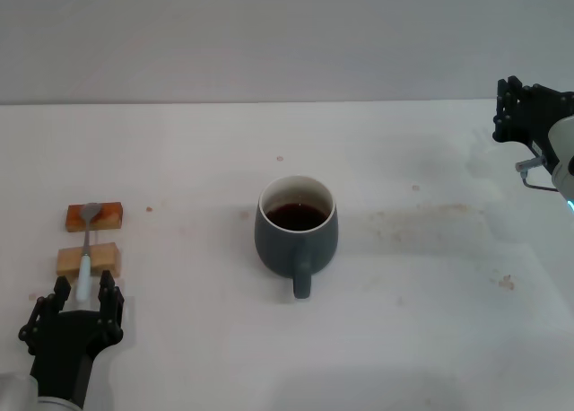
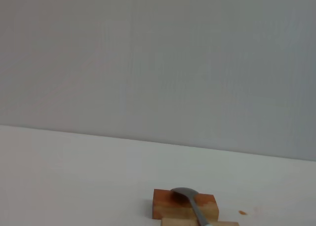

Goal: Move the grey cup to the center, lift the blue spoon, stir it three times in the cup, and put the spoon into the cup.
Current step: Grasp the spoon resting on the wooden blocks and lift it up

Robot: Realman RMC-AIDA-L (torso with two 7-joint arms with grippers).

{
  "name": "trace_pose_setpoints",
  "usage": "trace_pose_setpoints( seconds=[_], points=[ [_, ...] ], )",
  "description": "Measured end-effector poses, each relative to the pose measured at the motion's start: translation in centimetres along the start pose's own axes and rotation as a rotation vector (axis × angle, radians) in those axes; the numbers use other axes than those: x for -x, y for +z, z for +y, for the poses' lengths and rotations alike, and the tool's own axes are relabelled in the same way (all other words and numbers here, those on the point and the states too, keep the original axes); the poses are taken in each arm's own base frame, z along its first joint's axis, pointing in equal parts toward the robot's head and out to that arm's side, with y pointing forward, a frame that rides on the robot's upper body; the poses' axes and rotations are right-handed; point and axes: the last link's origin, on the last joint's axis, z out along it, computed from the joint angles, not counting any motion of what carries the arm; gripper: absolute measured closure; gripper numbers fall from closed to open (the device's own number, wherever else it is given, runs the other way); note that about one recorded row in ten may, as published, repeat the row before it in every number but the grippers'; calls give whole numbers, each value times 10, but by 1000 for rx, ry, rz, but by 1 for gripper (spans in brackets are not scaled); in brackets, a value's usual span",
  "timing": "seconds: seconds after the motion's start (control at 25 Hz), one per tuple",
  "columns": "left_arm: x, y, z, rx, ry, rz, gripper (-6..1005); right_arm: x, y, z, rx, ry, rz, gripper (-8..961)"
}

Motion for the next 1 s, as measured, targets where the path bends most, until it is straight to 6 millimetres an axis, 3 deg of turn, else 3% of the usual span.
trace_pose_setpoints(
  seconds=[0.24,0.48,1.0],
  points=[
    [0,1,0,2,2,2,472,1,1,0,0,0,-2,879],
    [0,1,0,2,2,2,591,2,1,1,1,2,-3,879],
    [0,0,0,1,0,-2,653,3,2,1,3,2,-5,879]
  ],
)
